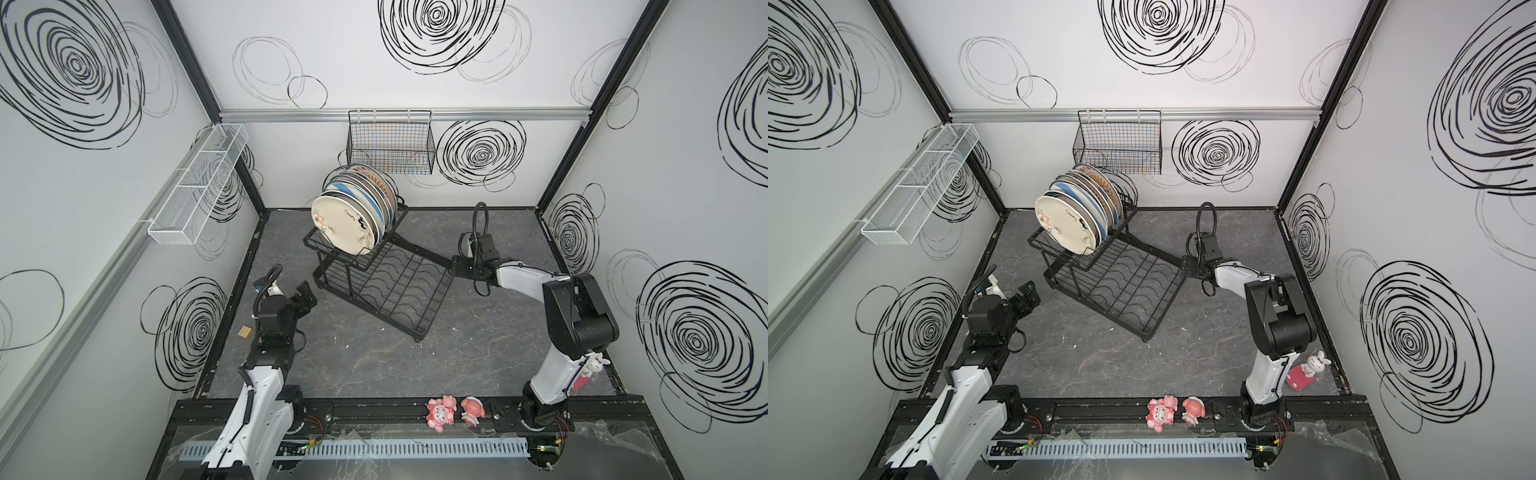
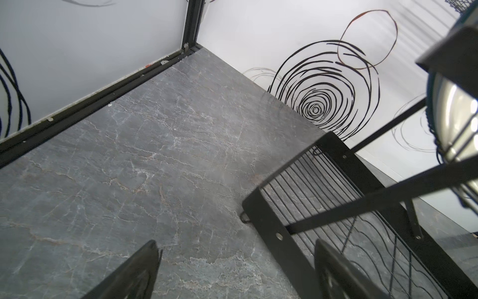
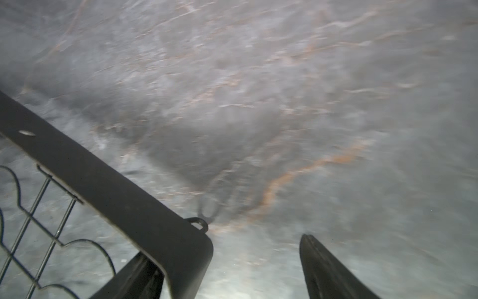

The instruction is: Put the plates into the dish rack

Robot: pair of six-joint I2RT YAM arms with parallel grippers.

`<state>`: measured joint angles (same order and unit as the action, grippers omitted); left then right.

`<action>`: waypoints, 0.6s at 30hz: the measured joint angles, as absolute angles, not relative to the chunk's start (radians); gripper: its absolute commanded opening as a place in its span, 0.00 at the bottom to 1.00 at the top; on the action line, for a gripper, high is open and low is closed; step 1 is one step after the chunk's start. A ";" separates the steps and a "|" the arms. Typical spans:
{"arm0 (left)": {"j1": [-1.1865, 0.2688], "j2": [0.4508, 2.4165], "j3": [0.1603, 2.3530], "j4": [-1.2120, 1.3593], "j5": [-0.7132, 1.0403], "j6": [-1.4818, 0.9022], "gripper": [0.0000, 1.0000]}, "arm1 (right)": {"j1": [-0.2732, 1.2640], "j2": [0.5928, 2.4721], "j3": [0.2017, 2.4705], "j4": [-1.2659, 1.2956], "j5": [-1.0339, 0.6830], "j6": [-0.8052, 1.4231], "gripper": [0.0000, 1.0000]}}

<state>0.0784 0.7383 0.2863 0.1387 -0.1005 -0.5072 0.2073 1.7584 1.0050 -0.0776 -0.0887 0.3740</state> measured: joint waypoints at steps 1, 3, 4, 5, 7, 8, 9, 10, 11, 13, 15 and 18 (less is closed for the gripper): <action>0.078 0.739 0.286 0.146 -0.107 -0.504 0.96 | 0.181 1.745 0.989 -0.077 -0.094 0.368 0.84; 0.078 0.740 0.283 0.176 -0.113 -0.496 0.96 | 0.131 1.720 0.963 -0.080 -0.098 0.358 0.84; 0.078 0.744 0.282 0.199 -0.117 -0.490 0.96 | 0.107 1.707 0.952 -0.083 -0.096 0.354 0.84; 0.077 0.750 0.281 0.219 -0.119 -0.484 0.96 | 0.089 1.698 0.945 -0.088 -0.093 0.351 0.84; 0.073 0.776 0.279 0.283 -0.121 -0.455 0.96 | 0.062 1.673 0.929 -0.095 -0.084 0.339 0.86; 0.072 0.793 0.278 0.316 -0.122 -0.441 0.96 | 0.050 1.659 0.921 -0.096 -0.082 0.336 0.87; 0.071 0.810 0.275 0.352 -0.126 -0.422 0.96 | 0.038 1.635 0.908 -0.094 -0.084 0.332 0.87; 0.070 0.831 0.270 0.395 -0.130 -0.400 0.96 | 0.028 1.609 0.891 -0.086 -0.092 0.329 0.88; 0.070 0.850 0.261 0.442 -0.131 -0.379 0.96 | 0.016 1.581 0.874 -0.075 -0.099 0.326 0.89; 0.070 0.902 0.235 0.553 -0.129 -0.326 0.96 | -0.011 1.509 0.833 -0.036 -0.108 0.313 0.91; 0.070 0.974 0.212 0.660 -0.115 -0.274 0.96 | -0.035 1.445 0.788 0.023 -0.090 0.298 0.92; 0.070 1.102 0.194 0.793 -0.080 -0.219 0.96 | -0.061 1.370 0.698 0.138 -0.030 0.276 0.93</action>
<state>0.0700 1.1019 0.1944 0.7933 -0.0803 -0.2192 -0.0612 1.3701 0.6983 0.1379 -0.0296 0.2756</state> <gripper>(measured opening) 0.959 0.928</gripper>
